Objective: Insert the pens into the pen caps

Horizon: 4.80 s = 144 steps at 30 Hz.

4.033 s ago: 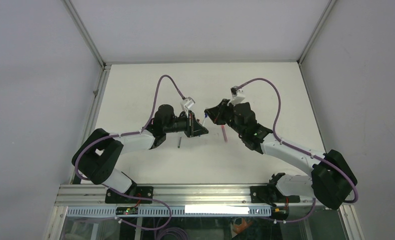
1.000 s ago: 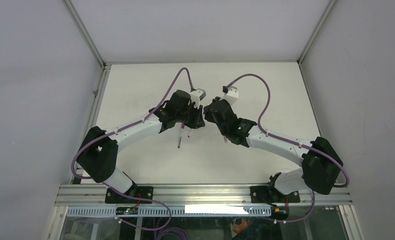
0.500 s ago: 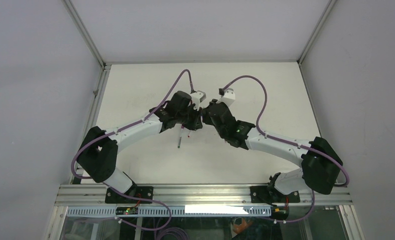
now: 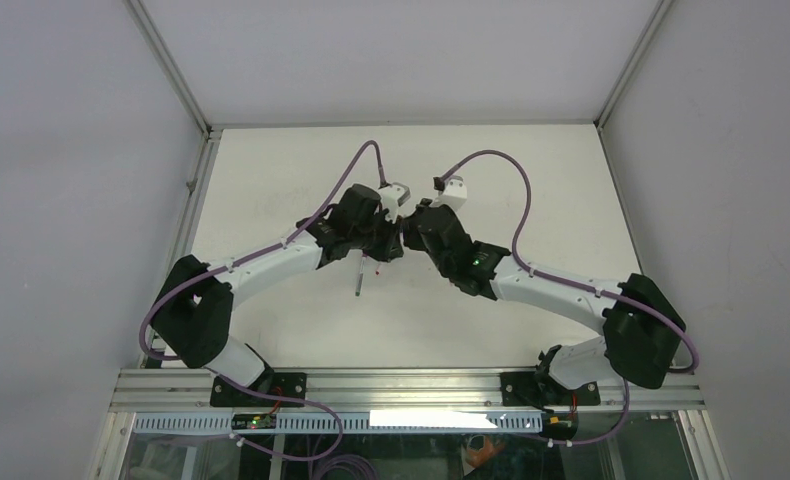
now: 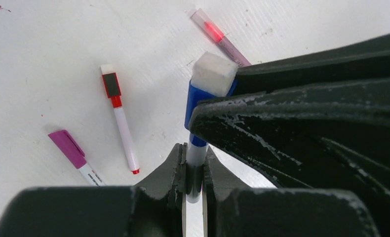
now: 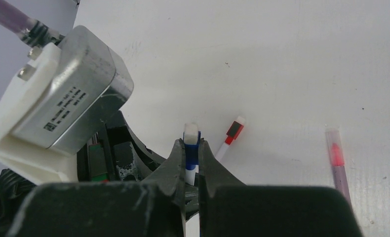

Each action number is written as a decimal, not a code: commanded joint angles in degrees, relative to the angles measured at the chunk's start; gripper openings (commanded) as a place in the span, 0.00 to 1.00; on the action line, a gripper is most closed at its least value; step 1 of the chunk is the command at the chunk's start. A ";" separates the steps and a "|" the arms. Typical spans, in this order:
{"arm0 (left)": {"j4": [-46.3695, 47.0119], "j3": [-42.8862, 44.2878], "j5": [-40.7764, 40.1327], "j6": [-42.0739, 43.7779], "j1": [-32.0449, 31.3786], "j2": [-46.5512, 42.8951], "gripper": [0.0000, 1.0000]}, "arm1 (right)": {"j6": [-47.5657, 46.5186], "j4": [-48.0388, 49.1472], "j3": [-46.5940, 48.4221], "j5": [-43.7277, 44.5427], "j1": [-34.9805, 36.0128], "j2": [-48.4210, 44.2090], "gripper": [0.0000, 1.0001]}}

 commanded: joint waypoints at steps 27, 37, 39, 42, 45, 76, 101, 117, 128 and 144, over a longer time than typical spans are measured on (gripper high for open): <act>22.63 -16.22 9.00 -0.23 3.16 -13.05 0.00 | -13.54 14.04 -2.72 -15.12 -4.60 -8.14 0.48; 23.29 -15.96 9.81 -0.31 2.59 -12.79 0.00 | -13.61 15.19 0.14 -18.69 -4.89 -2.25 0.48; 23.34 -15.97 9.83 -0.39 2.50 -12.71 0.00 | -13.58 15.51 0.48 -19.09 -4.89 -1.28 0.48; 23.34 -16.27 9.82 -0.55 2.42 -12.78 0.00 | -13.77 15.56 1.01 -19.86 -4.89 -0.37 0.43; 23.34 -16.52 9.61 -0.47 2.41 -12.96 0.00 | -13.85 15.51 1.21 -20.58 -4.89 -0.01 0.13; 26.70 -5.37 -3.02 6.98 2.42 -16.07 0.00 | -2.95 14.54 -6.73 -19.70 3.66 10.01 0.00; 22.45 -13.46 2.70 1.80 2.42 -11.73 0.00 | -19.83 8.37 1.94 -3.11 -0.66 -4.32 0.61; 12.21 -9.09 -13.61 2.52 -4.67 -2.29 0.00 | -13.64 -4.96 -13.20 10.84 -12.03 -30.80 0.71; 11.11 -1.93 -13.06 0.71 -7.22 9.54 0.00 | -14.19 -9.07 -15.63 10.29 -12.68 -34.17 0.72; 6.84 2.14 -16.18 0.51 -12.05 14.56 0.00 | -13.23 -9.29 -18.22 9.05 -14.11 -37.56 0.73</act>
